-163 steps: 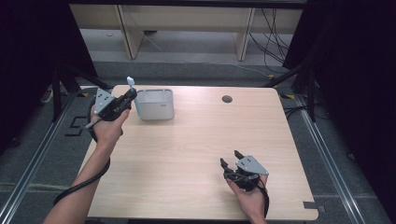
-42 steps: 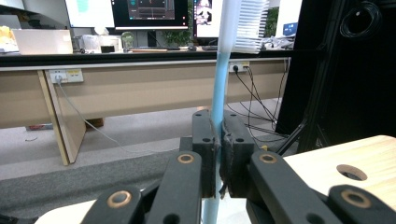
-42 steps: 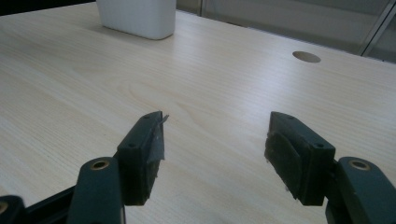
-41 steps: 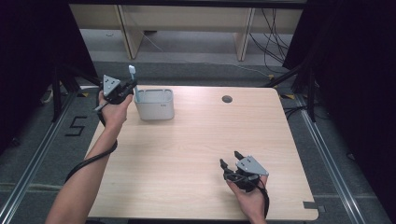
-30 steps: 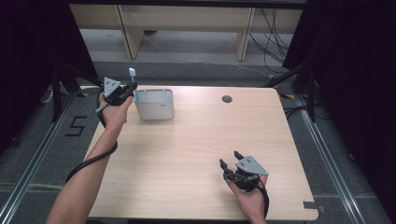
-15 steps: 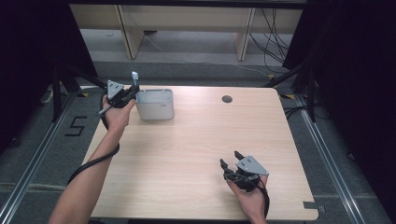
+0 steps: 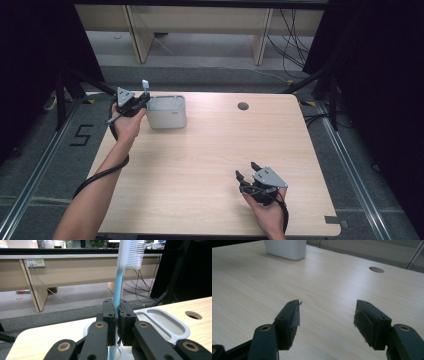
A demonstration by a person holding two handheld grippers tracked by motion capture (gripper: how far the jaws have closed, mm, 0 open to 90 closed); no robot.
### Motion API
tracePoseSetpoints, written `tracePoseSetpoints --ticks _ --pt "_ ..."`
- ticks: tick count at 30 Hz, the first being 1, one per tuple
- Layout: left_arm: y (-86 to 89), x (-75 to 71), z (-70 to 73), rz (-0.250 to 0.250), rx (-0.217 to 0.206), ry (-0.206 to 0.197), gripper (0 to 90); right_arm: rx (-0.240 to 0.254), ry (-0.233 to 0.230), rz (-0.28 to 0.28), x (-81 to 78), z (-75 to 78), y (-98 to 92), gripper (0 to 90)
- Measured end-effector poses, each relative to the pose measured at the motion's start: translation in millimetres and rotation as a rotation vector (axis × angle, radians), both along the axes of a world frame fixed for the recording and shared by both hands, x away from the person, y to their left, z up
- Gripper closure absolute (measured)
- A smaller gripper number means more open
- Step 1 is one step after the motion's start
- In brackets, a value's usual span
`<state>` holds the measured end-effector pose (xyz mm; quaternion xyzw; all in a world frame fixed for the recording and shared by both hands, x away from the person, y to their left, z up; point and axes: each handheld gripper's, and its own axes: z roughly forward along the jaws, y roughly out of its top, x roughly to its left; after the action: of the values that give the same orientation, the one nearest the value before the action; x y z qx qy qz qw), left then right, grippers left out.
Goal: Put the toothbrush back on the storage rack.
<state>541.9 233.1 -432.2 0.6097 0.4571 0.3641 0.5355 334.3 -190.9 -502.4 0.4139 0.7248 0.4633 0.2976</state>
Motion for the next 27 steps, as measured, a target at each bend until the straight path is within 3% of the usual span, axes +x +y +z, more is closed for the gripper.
tracePoseSetpoints --ticks 4,6,7,9,10,12,14,15,22,24,27 --pt "0.7 -0.3 -3.1 0.005 0.001 0.013 85.0 -0.022 -0.036 0.014 2.7 -0.6 -1.5 37.8" --pt "0.8 -0.6 -4.7 0.004 0.0 0.017 85.0 -0.028 -0.031 0.013 2.2 -0.6 -1.4 37.8" --pt "0.8 -0.9 -5.8 0.005 0.001 0.02 85.0 -0.007 -0.014 0.018 2.0 -1.3 0.1 37.8" --pt "1.0 -1.4 -6.9 0.003 0.004 0.027 84.9 -0.028 -0.032 0.013 2.4 -0.7 -1.2 37.8" --pt "1.0 -1.4 -8.2 0.004 0.003 0.029 84.9 -0.008 -0.01 0.017 1.7 -1.0 0.2 37.8" --pt "1.4 -1.6 -10.1 0.004 0.003 0.04 84.9 0.012 -0.013 0.02 2.5 -2.1 1.4 37.8" --pt "1.8 -1.4 -12.4 0.004 0.007 0.051 84.9 -0.009 -0.006 0.018 1.5 -0.8 -0.1 37.8" --pt "1.8 -1.5 -13.3 0.007 0.01 0.054 84.9 -0.025 -0.026 0.018 2.4 -0.8 -1.2 37.7" --pt "2.3 -1.0 -16.1 0.008 0.011 0.067 84.9 -0.024 -0.012 0.014 1.8 -1.1 -0.6 37.7" --pt "2.1 -2.1 -16.9 0.017 0.003 0.085 84.9 -0.029 -0.029 0.012 2.6 -1.7 -0.7 37.7" --pt "2.3 -2.0 -18.2 0.018 0.002 0.099 84.9 -0.025 -0.018 0.012 1.8 -1.2 -0.3 37.7"
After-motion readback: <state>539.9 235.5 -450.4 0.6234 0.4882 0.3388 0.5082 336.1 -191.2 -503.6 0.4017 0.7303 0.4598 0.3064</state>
